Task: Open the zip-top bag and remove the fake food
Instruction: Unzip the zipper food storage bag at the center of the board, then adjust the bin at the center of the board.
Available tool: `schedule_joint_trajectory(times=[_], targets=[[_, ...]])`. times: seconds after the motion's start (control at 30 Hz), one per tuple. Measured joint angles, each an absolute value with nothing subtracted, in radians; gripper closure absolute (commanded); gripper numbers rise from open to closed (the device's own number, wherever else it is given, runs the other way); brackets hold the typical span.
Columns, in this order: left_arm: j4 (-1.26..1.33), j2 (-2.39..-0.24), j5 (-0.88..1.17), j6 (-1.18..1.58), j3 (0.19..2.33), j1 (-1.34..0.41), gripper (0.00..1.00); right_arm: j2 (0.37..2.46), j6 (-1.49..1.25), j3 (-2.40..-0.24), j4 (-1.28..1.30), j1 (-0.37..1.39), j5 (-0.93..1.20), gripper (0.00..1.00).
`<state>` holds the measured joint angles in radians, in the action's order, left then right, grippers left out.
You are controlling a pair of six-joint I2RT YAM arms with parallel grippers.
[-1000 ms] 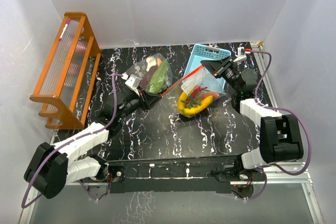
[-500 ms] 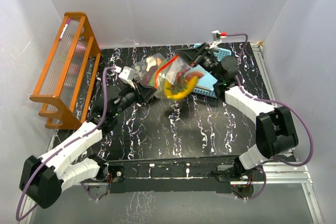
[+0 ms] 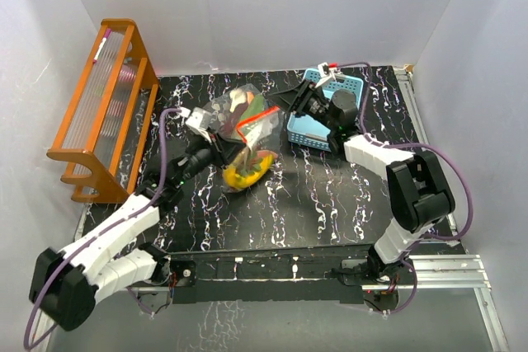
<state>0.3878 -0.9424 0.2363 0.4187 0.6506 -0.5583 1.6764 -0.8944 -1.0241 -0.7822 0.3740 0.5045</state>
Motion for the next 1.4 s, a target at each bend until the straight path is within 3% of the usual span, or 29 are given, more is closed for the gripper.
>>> schedule_joint_trajectory(times=[0.13, 0.23, 0.37, 0.47, 0.6, 0.7, 0.8, 0.93, 1.03, 1.17, 1.4], targets=[[0.436, -1.082, 0.273, 0.448, 0.585, -0.574, 1.0, 1.588, -0.829, -0.923, -0.655, 0.326, 0.464, 0.37], [0.459, -1.133, 0.278, 0.446, 0.55, -0.613, 1.0, 1.458, -0.751, -0.88, -0.519, 0.313, 0.398, 0.49], [0.503, -1.156, 0.286, 0.443, 0.544, -0.642, 1.0, 1.306, -0.666, -0.879, -0.418, 0.314, 0.346, 0.77], [0.55, -1.18, 0.297, 0.444, 0.544, -0.646, 1.0, 1.247, -0.63, -0.879, -0.39, 0.319, 0.35, 0.87], [0.585, -1.209, 0.322, 0.449, 0.545, -0.651, 1.0, 1.268, -0.621, -0.873, -0.365, 0.355, 0.361, 0.88], [0.606, -1.206, 0.364, 0.45, 0.546, -0.659, 1.0, 1.3, -0.613, -0.852, -0.345, 0.39, 0.352, 0.8], [0.609, -1.187, 0.404, 0.449, 0.55, -0.673, 1.0, 1.329, -0.604, -0.835, -0.297, 0.401, 0.286, 0.8], [0.601, -1.154, 0.431, 0.442, 0.554, -0.679, 1.0, 1.372, -0.62, -0.835, -0.282, 0.311, 0.236, 0.79], [0.594, -1.146, 0.434, 0.433, 0.558, -0.679, 1.0, 1.431, -0.638, -0.835, -0.28, 0.206, 0.213, 0.68], [0.578, -1.146, 0.434, 0.419, 0.558, -0.679, 1.0, 1.548, -0.617, -0.892, -0.184, 0.112, 0.157, 0.68], [0.567, -1.146, 0.434, 0.398, 0.558, -0.679, 1.0, 1.639, -0.54, -0.994, -0.019, 0.1, 0.063, 0.68]])
